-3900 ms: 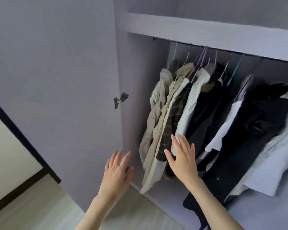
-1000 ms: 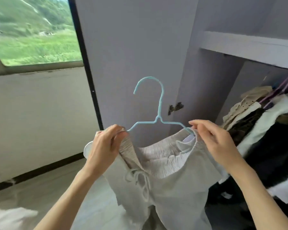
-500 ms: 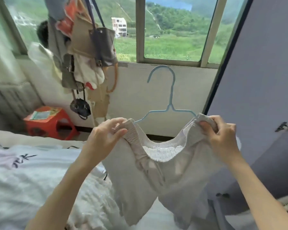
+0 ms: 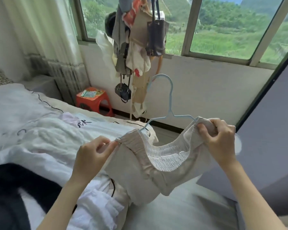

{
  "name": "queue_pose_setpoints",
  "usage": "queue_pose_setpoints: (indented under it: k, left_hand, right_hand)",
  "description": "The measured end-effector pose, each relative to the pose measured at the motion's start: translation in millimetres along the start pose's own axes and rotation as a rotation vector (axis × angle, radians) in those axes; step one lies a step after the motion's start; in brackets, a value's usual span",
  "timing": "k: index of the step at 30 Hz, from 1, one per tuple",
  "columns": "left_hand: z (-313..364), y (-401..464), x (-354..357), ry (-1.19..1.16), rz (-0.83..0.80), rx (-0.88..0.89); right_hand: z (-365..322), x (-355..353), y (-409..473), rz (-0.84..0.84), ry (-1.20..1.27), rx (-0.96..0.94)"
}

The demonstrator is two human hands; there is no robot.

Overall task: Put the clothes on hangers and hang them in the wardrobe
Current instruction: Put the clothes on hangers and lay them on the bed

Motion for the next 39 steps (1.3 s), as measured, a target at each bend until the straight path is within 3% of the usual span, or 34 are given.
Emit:
queue_pose_setpoints:
  k: [6,18,27,33,39]
  left_hand:
    - [22,-74,-88,0.007,0.221,-0.086]
    - [76,-269,-274,0.263,0.756,-0.345]
    - [53,-301,-385,0.603,0.927,-0.378]
    - [-27,-273,-458,0.720,0.968,-0.510]
    - [-206,-249,-506,0.665,0.859,-0.762]
  right_hand:
    - [-79,0,-5,0.035,0.096,-0.196]
    - [-271,51,-93,-0.229,0.450,-0.488]
    - [-407,114,-108,-0.349,0.598,-0.627]
    - [-502,212,-101,-0.500,0.598,-0.636]
    - [-561,387,-118,-0.757,0.480,-0.585]
Point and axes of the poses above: each hand's wrist, its own y-axis towards the middle knuckle, its own x-axis out of the palm, z = x × y, the point moved 6 cm from there along y, towards the middle knuckle, and after that the axes turned 6 degrees about -z, right-handed, at the moved point
